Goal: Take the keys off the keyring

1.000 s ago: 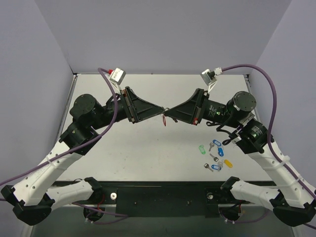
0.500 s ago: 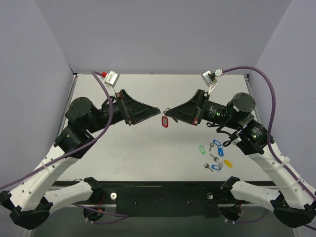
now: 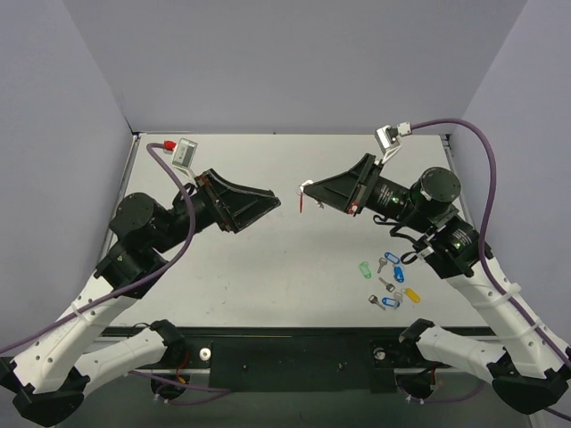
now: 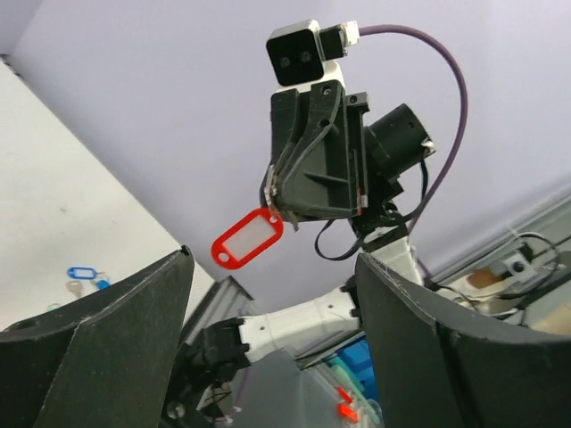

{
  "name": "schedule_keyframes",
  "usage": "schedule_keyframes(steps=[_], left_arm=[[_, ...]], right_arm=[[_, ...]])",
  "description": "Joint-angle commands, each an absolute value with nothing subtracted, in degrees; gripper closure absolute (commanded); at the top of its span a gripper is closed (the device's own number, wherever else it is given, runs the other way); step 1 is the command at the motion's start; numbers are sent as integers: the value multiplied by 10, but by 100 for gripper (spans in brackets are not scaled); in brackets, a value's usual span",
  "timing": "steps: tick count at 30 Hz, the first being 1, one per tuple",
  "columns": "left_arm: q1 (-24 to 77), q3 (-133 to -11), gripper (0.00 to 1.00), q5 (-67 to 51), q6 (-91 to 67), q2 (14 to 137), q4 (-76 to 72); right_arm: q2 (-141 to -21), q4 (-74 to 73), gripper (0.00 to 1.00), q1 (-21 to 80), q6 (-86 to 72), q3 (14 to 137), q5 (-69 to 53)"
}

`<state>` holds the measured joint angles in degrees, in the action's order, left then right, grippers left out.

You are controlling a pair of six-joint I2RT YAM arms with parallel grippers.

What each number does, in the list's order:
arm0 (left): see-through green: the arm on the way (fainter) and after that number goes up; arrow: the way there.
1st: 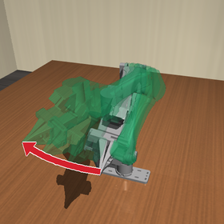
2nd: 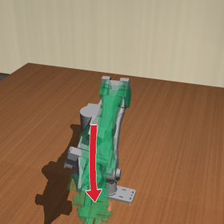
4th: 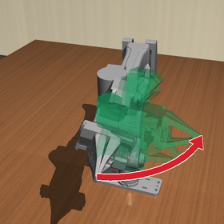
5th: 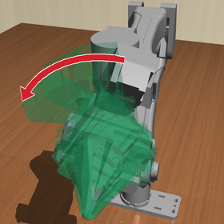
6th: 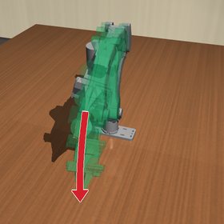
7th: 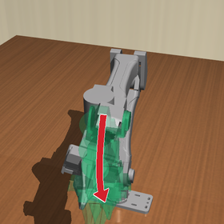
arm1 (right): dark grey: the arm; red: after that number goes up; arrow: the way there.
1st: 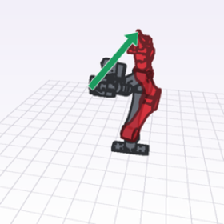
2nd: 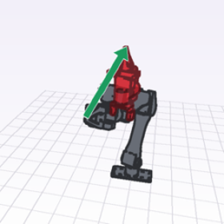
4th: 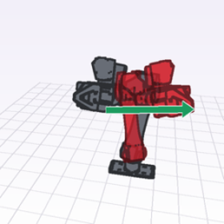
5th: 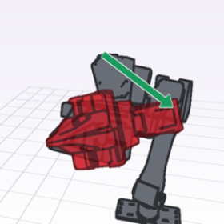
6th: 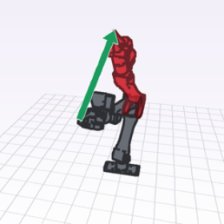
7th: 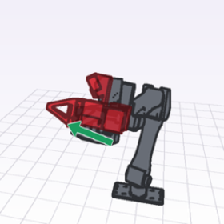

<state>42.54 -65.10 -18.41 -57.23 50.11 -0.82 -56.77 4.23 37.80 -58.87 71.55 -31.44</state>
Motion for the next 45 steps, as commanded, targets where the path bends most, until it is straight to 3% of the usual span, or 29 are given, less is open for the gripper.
schedule_keyframes(steps=[1,4,5,11,14,19,24,29,33,45], left_arm=[[415,-688,16,-177,-480,496,19],[413,-703,15,-124,-439,470,57],[410,-709,6,-121,-446,469,72],[352,-721,4,-246,-514,518,72],[350,-694,12,-219,-526,521,70],[358,-561,19,-145,-599,468,-139],[380,-564,38,-120,-566,485,-156],[463,-589,41,-54,-502,523,-162],[496,-606,50,-33,-487,551,-178],[512,-609,58,24,-486,580,-211]], right_arm=[[-577,231,100,347,-720,674,-352],[-585,337,100,336,-803,636,-360],[-583,331,100,336,-800,635,-355],[-572,323,100,335,-787,619,-327],[-564,302,100,335,-773,608,-298],[-557,286,100,334,-789,571,-236],[-570,307,100,338,-799,564,-214],[-571,315,100,339,-800,560,-217],[-561,313,100,339,-799,551,-214],[-545,294,100,339,-790,553,-218]])
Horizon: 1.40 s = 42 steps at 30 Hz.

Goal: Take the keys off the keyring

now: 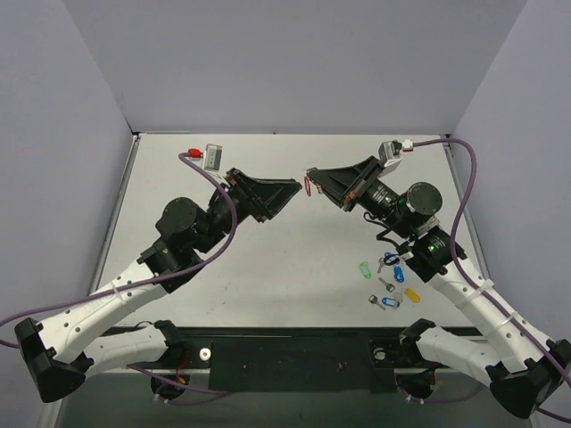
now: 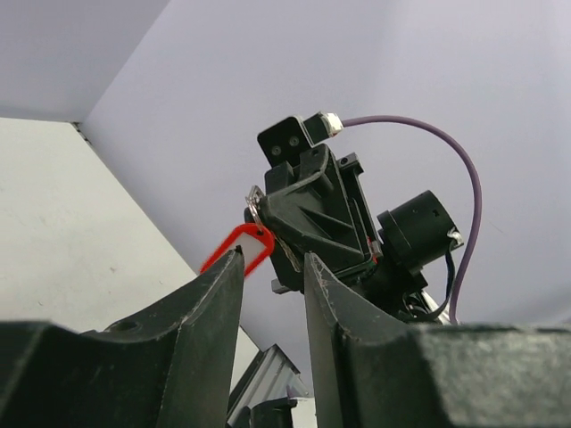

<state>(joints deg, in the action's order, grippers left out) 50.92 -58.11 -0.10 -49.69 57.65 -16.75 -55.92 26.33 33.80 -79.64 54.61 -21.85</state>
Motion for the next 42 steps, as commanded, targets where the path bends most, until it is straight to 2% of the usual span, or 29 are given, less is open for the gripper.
schedule_keyframes(steps=[1,4,23,42], left_arm=[[512,-609,60,26,-487,583,-211],[512,-617,64,34,-485,588,-215],[512,-631,66,26,-483,615,-213],[512,-632,76,25,-490,625,-224]], right_arm=[[-545,294,100,339,-789,553,-219],[-546,295,100,339,-788,554,-221],[-541,282,100,339,-779,560,-221],[-540,275,100,344,-776,561,-228]])
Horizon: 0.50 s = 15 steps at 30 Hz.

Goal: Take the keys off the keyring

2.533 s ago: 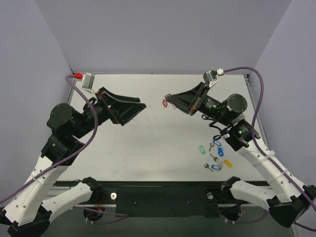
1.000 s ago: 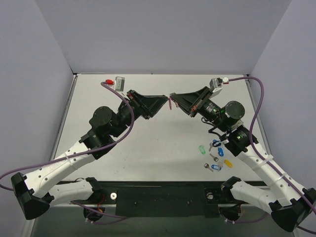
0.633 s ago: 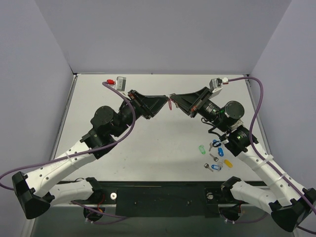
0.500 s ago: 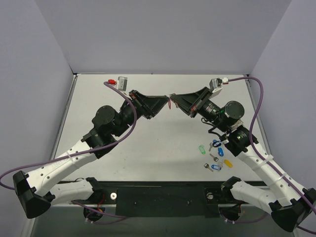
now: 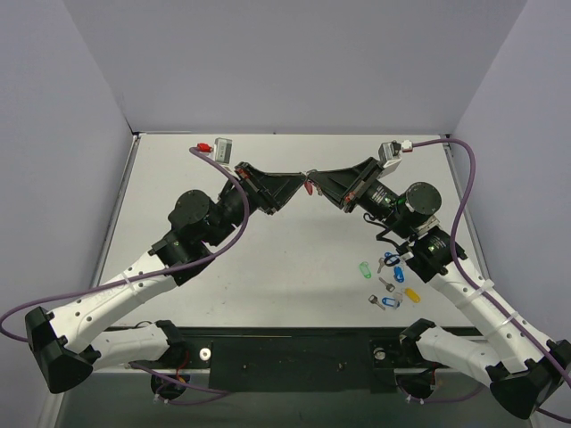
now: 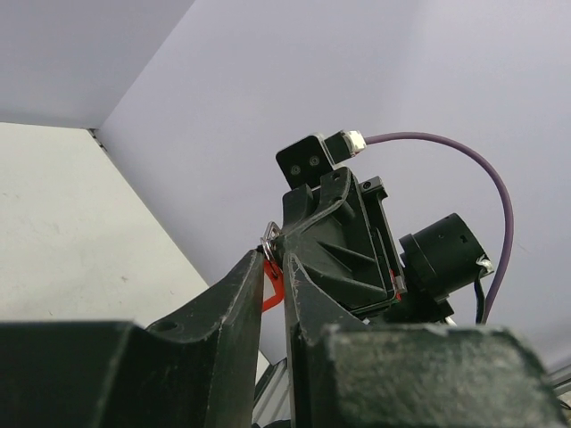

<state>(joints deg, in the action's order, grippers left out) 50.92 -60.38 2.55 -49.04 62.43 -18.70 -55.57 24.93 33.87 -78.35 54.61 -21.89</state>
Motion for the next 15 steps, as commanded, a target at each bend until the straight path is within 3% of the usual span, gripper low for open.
schedule_keyframes(steps=[1,4,5,7,15], left_arm=[[512,-631,78,25,-490,624,-223],[512,-631,83,25,-492,626,-221],[512,-633,92,26,-491,627,-219],[512,-635,99,27,-491,627,-215],[503,-647,100,0,-503,627,-191]], right_arm=[[-540,275,100,345,-776,562,-229],[-540,277,100,345,-775,561,-230],[-539,278,100,346,-775,561,-232],[-540,279,100,347,-776,562,-236],[-535,266,100,349,-759,566,-263]])
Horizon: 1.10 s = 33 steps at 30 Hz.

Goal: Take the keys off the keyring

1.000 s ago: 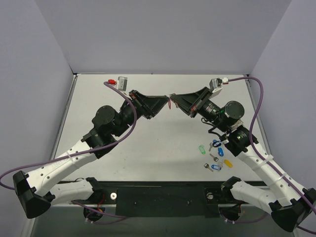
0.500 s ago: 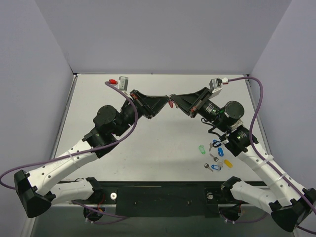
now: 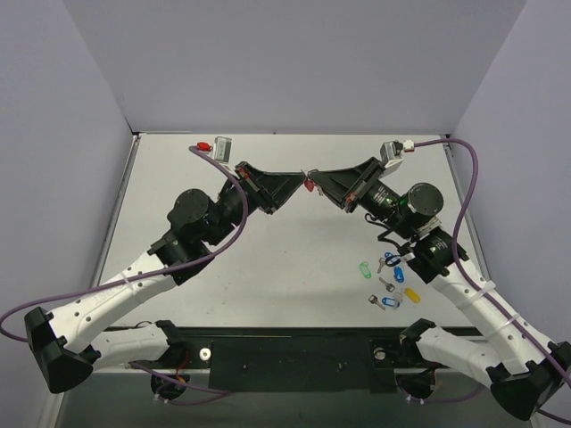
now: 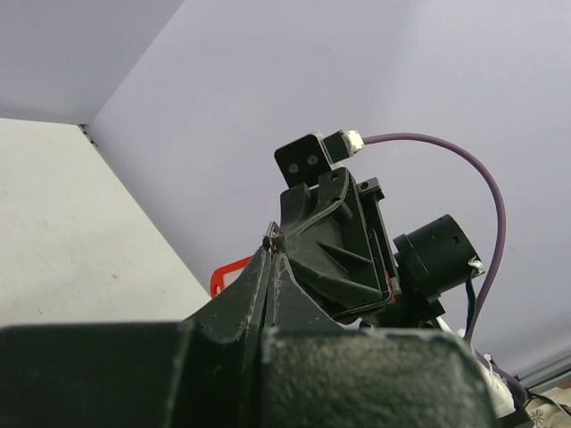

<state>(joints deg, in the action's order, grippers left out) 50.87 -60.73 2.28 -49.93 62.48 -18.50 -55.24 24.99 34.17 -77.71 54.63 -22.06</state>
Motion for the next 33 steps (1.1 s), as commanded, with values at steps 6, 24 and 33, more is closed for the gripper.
schedule_keyframes(steps=[6,24,33], left_arm=[[482,-676,100,-74,-518,628,-116],[425,-743,100,-334,-507,661,66],[425,-771,100,-383,-500,686,99]], right_arm=[[-539,166,100,349,-687,612,-305],[-559,-42,100,349,-526,712,-392],[-560,-35,100,349,-532,710,-410]])
